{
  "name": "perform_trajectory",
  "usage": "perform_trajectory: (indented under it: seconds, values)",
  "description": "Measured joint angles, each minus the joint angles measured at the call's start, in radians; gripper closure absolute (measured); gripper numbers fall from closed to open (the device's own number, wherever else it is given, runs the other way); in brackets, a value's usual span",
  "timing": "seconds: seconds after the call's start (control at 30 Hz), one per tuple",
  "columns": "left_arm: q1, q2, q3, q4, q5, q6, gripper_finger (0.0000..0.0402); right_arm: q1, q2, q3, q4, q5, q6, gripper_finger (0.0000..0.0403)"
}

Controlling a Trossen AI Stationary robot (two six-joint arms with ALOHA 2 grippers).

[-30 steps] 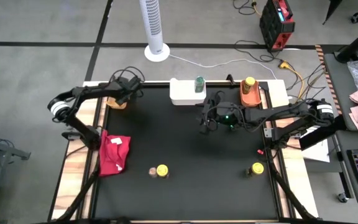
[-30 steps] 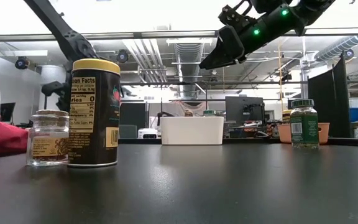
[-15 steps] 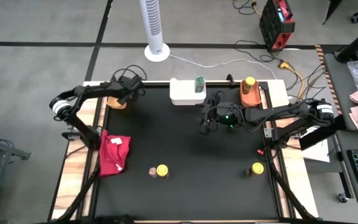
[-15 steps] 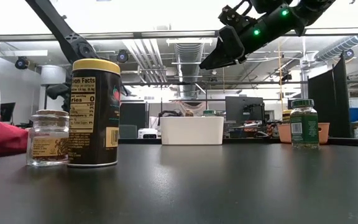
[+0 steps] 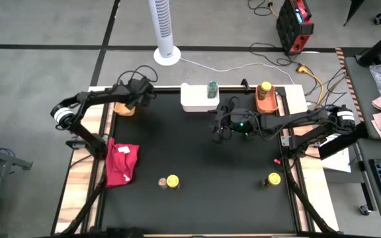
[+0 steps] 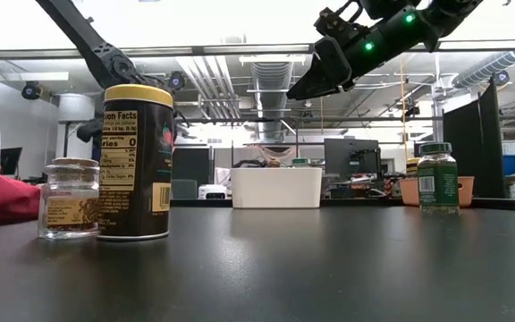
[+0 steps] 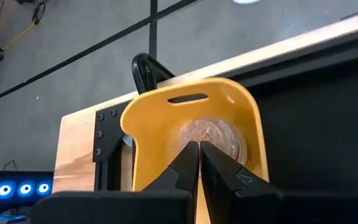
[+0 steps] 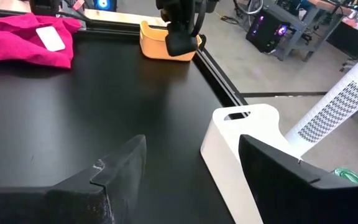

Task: Sort spices by type
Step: Put the top transparent spice bottle into the yellow bin, then put the left dark brown spice bottle into the orange bin

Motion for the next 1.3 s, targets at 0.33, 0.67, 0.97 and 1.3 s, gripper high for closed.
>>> perform_trajectory:
  seconds: [0.33,0.67,0.97,1.3]
  values:
    - [-0.104,-0.158,0.001,-0.034,-0.053,0.022,0.0401,-0.001,0.000,-0.004,0.005,-0.048,-0.025,0.0165]
    - [-0.443,-0.293,-0.013,-0.048,-0.047,0.052,0.0402,0.000,0.000,-0.009,0.000,-0.075,-0.005,0.0170]
    - [-0.780,-0.304,-0.015,-0.051,-0.005,0.063,0.0402,0.000,0.000,-0.009,-0.132,-0.075,0.064,0.0177]
    - [-1.006,-0.241,-0.015,-0.048,-0.004,0.066,0.0402,0.005,0.000,0.112,-0.473,-0.076,0.274,0.0193]
